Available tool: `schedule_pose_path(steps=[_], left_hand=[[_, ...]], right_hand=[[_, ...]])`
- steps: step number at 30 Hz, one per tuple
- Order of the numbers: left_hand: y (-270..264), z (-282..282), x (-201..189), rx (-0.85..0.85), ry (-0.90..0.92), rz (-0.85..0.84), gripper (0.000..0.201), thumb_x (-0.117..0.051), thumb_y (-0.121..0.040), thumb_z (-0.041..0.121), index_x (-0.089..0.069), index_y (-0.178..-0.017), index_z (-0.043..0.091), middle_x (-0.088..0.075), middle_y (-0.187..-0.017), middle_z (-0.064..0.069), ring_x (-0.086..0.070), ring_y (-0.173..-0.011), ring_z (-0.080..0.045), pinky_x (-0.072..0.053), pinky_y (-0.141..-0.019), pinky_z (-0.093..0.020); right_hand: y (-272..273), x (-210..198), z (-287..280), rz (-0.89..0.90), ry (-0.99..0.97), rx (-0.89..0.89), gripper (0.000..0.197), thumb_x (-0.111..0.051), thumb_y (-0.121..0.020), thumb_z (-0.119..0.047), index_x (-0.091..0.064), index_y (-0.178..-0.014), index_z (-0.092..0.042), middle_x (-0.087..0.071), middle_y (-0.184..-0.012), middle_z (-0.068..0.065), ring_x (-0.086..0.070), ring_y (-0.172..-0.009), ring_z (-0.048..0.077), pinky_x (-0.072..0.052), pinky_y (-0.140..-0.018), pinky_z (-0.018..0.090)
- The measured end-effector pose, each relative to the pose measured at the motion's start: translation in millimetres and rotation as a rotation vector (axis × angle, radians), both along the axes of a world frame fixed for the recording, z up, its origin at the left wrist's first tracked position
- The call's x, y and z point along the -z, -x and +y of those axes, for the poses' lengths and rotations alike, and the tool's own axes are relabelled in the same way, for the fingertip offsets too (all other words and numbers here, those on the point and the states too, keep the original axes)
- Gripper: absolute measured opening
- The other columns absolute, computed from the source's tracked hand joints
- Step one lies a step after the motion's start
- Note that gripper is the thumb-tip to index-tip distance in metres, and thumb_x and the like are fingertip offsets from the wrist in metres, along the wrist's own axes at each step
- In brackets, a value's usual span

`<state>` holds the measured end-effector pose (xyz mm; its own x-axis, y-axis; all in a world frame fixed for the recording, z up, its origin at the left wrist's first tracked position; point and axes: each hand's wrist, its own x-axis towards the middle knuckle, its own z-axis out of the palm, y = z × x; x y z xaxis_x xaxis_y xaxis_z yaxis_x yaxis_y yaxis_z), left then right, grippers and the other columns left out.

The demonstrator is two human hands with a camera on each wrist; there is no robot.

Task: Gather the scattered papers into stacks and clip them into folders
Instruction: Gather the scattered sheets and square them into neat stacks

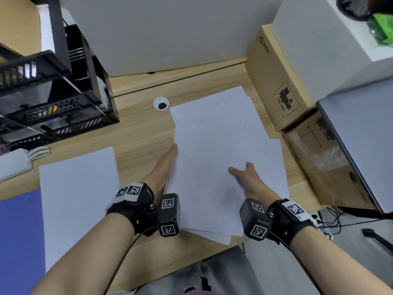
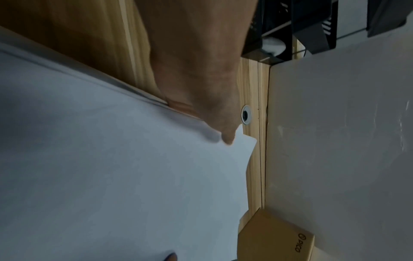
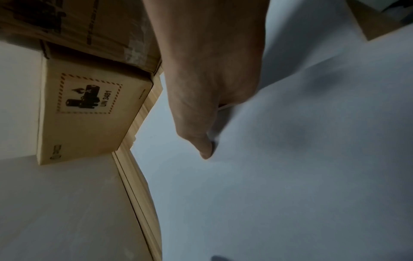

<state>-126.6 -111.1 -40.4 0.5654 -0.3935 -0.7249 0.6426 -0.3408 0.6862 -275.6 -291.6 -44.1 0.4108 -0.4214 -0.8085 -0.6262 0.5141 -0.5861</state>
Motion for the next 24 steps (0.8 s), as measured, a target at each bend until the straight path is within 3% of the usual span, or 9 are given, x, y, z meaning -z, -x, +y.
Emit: schedule_pose_path(steps=[3,5,8,11,13,16,18,22,24], left_hand=[[-10,-24,-2,0.104,-0.034,-0.163,0.017,-0.048,-0.1,0.021,-0.065,-0.1,0.023,-0.071,-0.101,0.006,-0.067,-0.083,-0.006,-0.05,-0.069,-0.019],[-22,-44,0,0.144,-0.056,-0.216,0.017,-0.045,-0.1,0.016,-0.062,-0.101,0.016,-0.066,-0.103,0.001,-0.062,-0.082,-0.006,-0.049,-0.073,-0.021],[-42,-68,6,0.212,-0.102,-0.344,0.028,-0.042,-0.102,0.017,-0.062,-0.121,0.012,-0.058,-0.125,-0.001,-0.053,-0.111,-0.012,-0.039,-0.097,-0.028],[-61,-78,23,0.333,-0.188,-0.486,0.036,-0.043,-0.101,0.015,-0.056,-0.135,0.013,-0.04,-0.149,-0.002,-0.032,-0.14,-0.013,-0.025,-0.111,-0.026],[-72,-83,33,0.441,-0.239,-0.557,0.04,-0.044,-0.1,0.013,-0.051,-0.139,0.015,-0.026,-0.158,-0.006,-0.013,-0.149,-0.017,-0.011,-0.119,-0.033],[-91,-94,46,0.568,-0.367,-0.652,0.046,-0.046,-0.099,0.015,-0.043,-0.145,0.018,-0.012,-0.162,-0.009,0.003,-0.151,-0.027,-0.003,-0.12,-0.04],[-99,-97,52,0.63,-0.44,-0.698,0.051,-0.045,-0.098,0.016,-0.036,-0.149,0.019,-0.005,-0.163,-0.01,0.007,-0.15,-0.031,-0.003,-0.119,-0.042],[-100,-82,52,0.708,-0.486,-0.641,0.058,-0.039,-0.098,0.014,-0.022,-0.153,0.015,0.002,-0.164,-0.01,0.007,-0.15,-0.027,-0.004,-0.12,-0.038],[-94,-68,49,0.749,-0.522,-0.664,0.059,-0.039,-0.097,0.015,-0.023,-0.154,0.017,-0.001,-0.164,-0.007,0.003,-0.151,-0.024,-0.006,-0.119,-0.035]], right_hand=[[-5,2,-18,0.027,-0.048,0.001,0.045,-0.067,-0.091,-0.023,-0.039,-0.123,-0.011,-0.053,-0.118,-0.001,-0.055,-0.108,0.022,-0.042,-0.084,0.031],[-5,7,-33,0.043,-0.028,0.0,0.052,-0.063,-0.093,-0.027,-0.038,-0.136,-0.012,-0.05,-0.128,0.002,-0.049,-0.111,0.025,-0.034,-0.088,0.032],[-9,14,-58,0.08,0.004,0.059,0.065,-0.063,-0.094,-0.024,-0.029,-0.146,-0.006,-0.048,-0.136,0.007,-0.047,-0.124,0.028,-0.038,-0.087,0.033],[-14,23,-82,0.107,0.067,0.123,0.044,-0.062,-0.094,-0.022,-0.041,-0.13,-0.007,-0.053,-0.126,0.007,-0.055,-0.114,0.03,-0.05,-0.084,0.036],[-17,25,-93,0.132,0.106,0.157,0.042,-0.061,-0.093,-0.022,-0.042,-0.128,-0.007,-0.055,-0.118,0.006,-0.056,-0.11,0.03,-0.049,-0.096,0.044],[-23,27,-102,0.124,0.127,0.182,0.032,-0.059,-0.092,-0.018,-0.05,-0.121,-0.009,-0.063,-0.111,0.004,-0.061,-0.104,0.029,-0.048,-0.099,0.044],[-28,27,-105,0.119,0.131,0.184,0.036,-0.06,-0.091,-0.018,-0.053,-0.125,-0.011,-0.065,-0.117,0.005,-0.062,-0.106,0.029,-0.048,-0.1,0.045],[-44,30,-104,0.123,0.115,0.17,0.046,-0.062,-0.085,-0.023,-0.051,-0.129,-0.01,-0.062,-0.123,0.006,-0.059,-0.114,0.031,-0.045,-0.103,0.05],[-56,24,-101,0.115,0.122,0.136,0.04,-0.059,-0.09,-0.02,-0.048,-0.127,-0.011,-0.058,-0.123,0.0,-0.055,-0.117,0.027,-0.041,-0.107,0.046]])
